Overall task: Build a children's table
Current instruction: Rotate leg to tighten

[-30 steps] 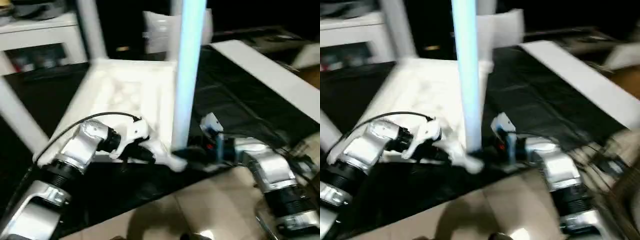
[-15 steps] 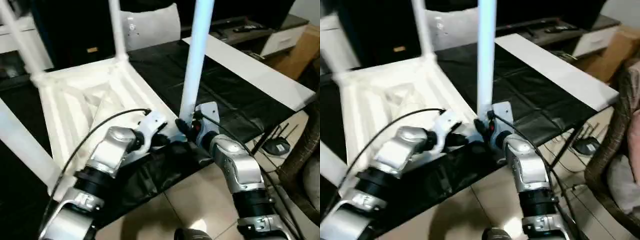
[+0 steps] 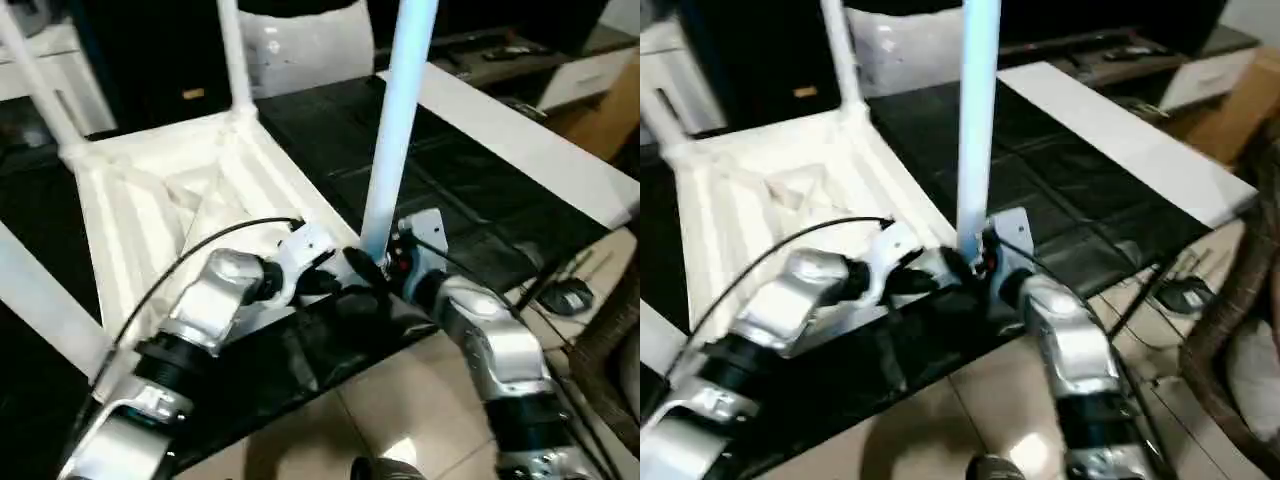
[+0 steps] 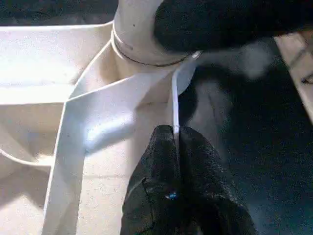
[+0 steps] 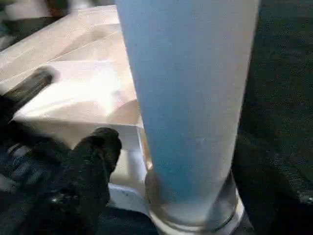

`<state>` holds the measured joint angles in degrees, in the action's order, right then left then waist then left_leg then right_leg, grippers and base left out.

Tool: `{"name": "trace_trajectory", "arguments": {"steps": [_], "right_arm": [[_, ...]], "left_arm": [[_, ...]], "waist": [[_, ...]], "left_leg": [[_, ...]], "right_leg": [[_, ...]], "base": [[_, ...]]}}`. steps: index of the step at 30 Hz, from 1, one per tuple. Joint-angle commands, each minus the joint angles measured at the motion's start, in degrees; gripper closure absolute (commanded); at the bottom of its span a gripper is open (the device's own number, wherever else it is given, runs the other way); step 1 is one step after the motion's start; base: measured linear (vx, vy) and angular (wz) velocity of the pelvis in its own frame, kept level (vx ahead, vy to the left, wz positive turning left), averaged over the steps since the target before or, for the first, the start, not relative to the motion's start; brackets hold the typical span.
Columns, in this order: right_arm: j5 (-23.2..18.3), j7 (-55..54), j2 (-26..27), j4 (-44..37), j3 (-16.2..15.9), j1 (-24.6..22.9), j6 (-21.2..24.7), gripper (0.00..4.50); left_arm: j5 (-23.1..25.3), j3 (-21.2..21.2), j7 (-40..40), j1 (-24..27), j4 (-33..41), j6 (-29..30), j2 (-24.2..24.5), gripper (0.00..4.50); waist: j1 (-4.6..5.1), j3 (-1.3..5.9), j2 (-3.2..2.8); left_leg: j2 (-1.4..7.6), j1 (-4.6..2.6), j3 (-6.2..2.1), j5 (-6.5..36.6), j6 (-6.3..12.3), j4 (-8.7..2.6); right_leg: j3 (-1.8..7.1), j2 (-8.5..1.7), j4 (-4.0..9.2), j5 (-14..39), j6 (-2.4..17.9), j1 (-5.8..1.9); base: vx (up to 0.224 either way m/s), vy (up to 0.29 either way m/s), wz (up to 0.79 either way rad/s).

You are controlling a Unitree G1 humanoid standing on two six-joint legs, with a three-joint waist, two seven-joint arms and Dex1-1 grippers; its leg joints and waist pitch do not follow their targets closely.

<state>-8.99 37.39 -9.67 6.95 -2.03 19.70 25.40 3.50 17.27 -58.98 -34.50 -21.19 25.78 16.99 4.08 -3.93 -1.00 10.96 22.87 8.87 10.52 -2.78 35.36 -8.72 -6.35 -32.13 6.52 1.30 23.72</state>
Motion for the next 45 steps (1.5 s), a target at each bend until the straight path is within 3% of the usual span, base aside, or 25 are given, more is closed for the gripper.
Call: {"name": "trace_trajectory", "arguments": {"steps": [1, 3, 6, 7, 9, 10, 12, 13, 14, 16, 17, 19, 22, 25, 26, 38, 45], "right_arm": [[-1.5, 5.3, -2.2, -2.0, -0.5, -0.4, -1.5, 0.41], [-1.7, 11.3, -6.3, -2.5, -2.4, -1.2, -3.8, 0.08], [-2.6, 16.4, -9.3, -2.6, -3.4, -1.3, -4.4, 0.01], [-3.8, 21.5, -11.8, -2.2, -4.1, -1.0, -4.5, 0.01], [-4.1, 23.2, -12.6, -2.1, -4.5, -0.8, -4.7, 0.01], [-4.3, 26.9, -14.4, -1.0, -5.6, -0.2, -6.1, 0.01], [-4.3, 30.3, -15.7, 0.4, -6.4, 0.8, -7.5, 0.01], [-4.5, 32.3, -16.5, 1.7, -7.0, 1.5, -7.8, 0.01], [-4.7, 33.4, -16.9, 2.4, -7.3, 2.0, -7.9, 0.26], [-4.2, 35.6, -17.5, 4.3, -8.8, 3.4, -8.9, 0.33], [-4.0, 37.7, -17.7, 5.6, -9.9, 4.4, -9.4, 0.39], [-4.0, 39.8, -17.7, 6.9, -10.5, 5.3, -9.9, 0.56], [-4.5, 41.8, -17.6, 8.4, -11.2, 6.5, -10.3, 0.76], [-4.8, 43.6, -17.5, 9.1, -11.8, 7.2, -10.9, 1.06], [-4.9, 44.6, -17.4, 9.8, -12.3, 7.6, -11.5, 1.1], [-5.7, 47.5, -15.2, 11.9, -14.2, 8.3, -12.2, 2.23], [-6.8, 48.3, -15.1, 11.8, -14.3, 8.2, -9.2, 2.5]], "left_arm": [[-1.7, 0.6, -4.5, -1.4, 2.2, -4.4, 1.3, 4.5], [-2.1, 2.2, -9.1, -0.8, 2.6, -7.4, 3.9, 4.5], [-3.0, 3.5, -13.7, -0.3, 3.3, -9.4, 6.1, 4.5], [-3.1, 4.7, -17.4, -0.5, 3.1, -11.8, 7.6, 4.5], [-3.0, 5.1, -18.4, -0.6, 2.7, -12.9, 8.1, 4.5], [-2.1, 6.2, -20.4, -1.1, 1.5, -15.9, 9.2, 4.5], [-1.4, 7.1, -22.2, -1.6, 0.2, -18.4, 10.0, 4.5], [-1.2, 7.7, -23.4, -2.0, -0.7, -20.0, 10.5, 4.5], [-1.2, 8.0, -24.1, -2.2, -1.2, -20.8, 10.7, 4.5], [-1.8, 8.5, -26.4, -2.7, -2.0, -21.8, 11.2, 4.5], [-2.0, 8.8, -28.0, -3.1, -2.5, -22.6, 11.4, 4.5], [-2.0, 9.2, -29.3, -3.7, -3.1, -23.6, 11.3, 4.5], [-1.9, 9.8, -30.6, -4.5, -3.9, -24.7, 11.3, 4.5], [-1.5, 10.3, -31.1, -5.3, -4.9, -26.2, 11.2, 4.5], [-1.4, 10.4, -31.2, -5.9, -5.9, -27.1, 11.0, 4.5], [-1.3, 10.7, -31.6, -7.4, -9.1, -29.5, 10.0, 4.5], [-1.4, 10.0, -31.1, -7.3, -9.8, -29.3, 10.1, 4.5]], "waist": [[-0.94, 4.68, -0.73], [-1.76, 4.61, -0.57], [-2.8, 4.17, -0.55], [-3.09, 4.17, -0.14], [-3.6, 4.19, -0.4], [-3.84, 4.29, 0.15], [-4.34, 4.35, 0.07], [-4.48, 4.37, 0.35], [-4.8, 4.43, 0.2], [-5.21, 4.46, 0.18], [-5.42, 4.61, 0.67], [-5.77, 4.61, 0.37], [-5.89, 4.7, 0.97], [-5.98, 4.74, 0.93], [-6.0, 4.8, 1.2], [-6.67, 4.79, 1.26], [-6.92, 4.76, 1.18]], "left_leg": [[2.23, -1.6, -0.6, 18.7, 2.55, -4.45], [2.25, -1.87, -0.53, 20.2, 1.85, -4.46], [2.31, -2.13, -0.65, 23.1, 1.2, -4.81], [2.26, -2.6, -0.65, 24.5, 0.77, -4.73], [2.43, -2.46, -0.77, 23.6, 0.5, -4.88], [2.45, -2.38, -0.75, 23.2, 0.57, -4.89], [2.39, -2.6, -0.55, 22.8, 0.83, -4.77], [2.43, -2.29, -0.54, 21.9, 0.91, -4.83], [2.45, -2.36, -0.43, 21.1, 1.05, -4.82], [2.49, -2.23, -0.4, 20.4, 0.91, -4.88], [2.61, -2.3, -0.23, 19.6, 0.88, -4.86], [2.69, -2.28, -0.17, 18.9, 1.01, -4.89], [2.74, -1.99, -0.06, 17.6, 1.26, -4.9], [2.71, -2.01, 0.07, 16.9, 1.25, -4.89], [2.71, -2.02, 0.22, 16.7, 1.29, -4.85], [2.84, -2.31, 0.45, 16.6, 1.08, -4.9], [2.81, -2.34, 0.42, 16.6, 0.85, -4.94]], "right_leg": [[3.15, -2.72, 3.95, 23.2, 9.3, -3.53], [3.21, -2.72, 4.13, 24.6, 8.7, -3.38], [3.19, -2.81, 4.45, 28.8, 7.4, -3.41], [3.16, -2.88, 4.81, 30.7, 6.8, -3.04], [3.37, -3.01, 4.58, 30.2, 6.7, -3.2], [3.39, -2.99, 4.57, 30.0, 6.7, -3.21], [3.49, -3.07, 4.47, 29.8, 7.0, -3.03], [3.55, -3.07, 4.33, 29.4, 7.2, -3.25], [3.67, -3.11, 4.27, 29.2, 7.3, -3.24], [3.66, -3.05, 4.0, 28.5, 7.8, -3.31], [3.84, -3.14, 3.95, 27.7, 8.0, -3.25], [3.93, -3.09, 3.63, 26.6, 8.6, -3.28], [4.08, -3.15, 3.22, 25.7, 9.1, -3.46], [4.21, -3.1, 3.22, 25.4, 9.1, -3.38], [4.33, -3.08, 3.18, 25.1, 9.3, -3.37], [4.56, -3.07, 3.09, 25.1, 9.8, -3.21], [4.54, -3.05, 3.11, 25.8, 9.4, -3.18]], "base": [[0.0, 0.0, 0.0], [0.0, 0.0, 0.0], [0.0, 0.0, 0.0], [0.0, 0.0, 0.0], [0.0, 0.0, 0.0], [0.0, 0.0, 0.0], [0.0, 0.0, 0.0], [0.0, 0.0, 0.0], [0.0, 0.0, 0.0], [0.0, 0.0, 0.0], [0.0, 0.0, 0.0], [0.0, 0.0, 0.0], [0.0, 0.0, 0.0], [0.0, 0.0, 0.0], [0.0, 0.0, 0.0], [0.0, 0.0, 0.0], [0.0, 0.0, 0.0]]}}
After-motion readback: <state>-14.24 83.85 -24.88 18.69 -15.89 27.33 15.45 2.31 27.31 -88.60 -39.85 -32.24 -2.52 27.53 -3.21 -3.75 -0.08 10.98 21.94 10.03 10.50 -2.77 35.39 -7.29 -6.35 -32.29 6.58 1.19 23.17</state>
